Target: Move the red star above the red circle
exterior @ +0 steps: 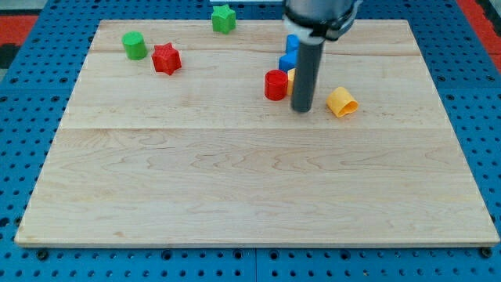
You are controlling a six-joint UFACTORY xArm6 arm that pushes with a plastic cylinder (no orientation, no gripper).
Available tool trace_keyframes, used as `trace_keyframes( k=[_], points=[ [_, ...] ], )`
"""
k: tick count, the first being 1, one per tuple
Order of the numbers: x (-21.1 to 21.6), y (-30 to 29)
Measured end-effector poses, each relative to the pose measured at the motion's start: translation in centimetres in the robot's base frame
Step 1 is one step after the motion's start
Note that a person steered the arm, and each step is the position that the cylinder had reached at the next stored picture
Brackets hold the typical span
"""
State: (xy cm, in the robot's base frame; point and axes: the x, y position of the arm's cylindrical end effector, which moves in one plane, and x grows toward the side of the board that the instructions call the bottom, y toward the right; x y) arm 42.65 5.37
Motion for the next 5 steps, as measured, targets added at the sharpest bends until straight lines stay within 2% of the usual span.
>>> trace_keyframes(
  k=[1,3,5],
  points=[
    [0.8,-8.0],
    [-2.2,-25.7],
    [-3.2,-25.8]
  ],
)
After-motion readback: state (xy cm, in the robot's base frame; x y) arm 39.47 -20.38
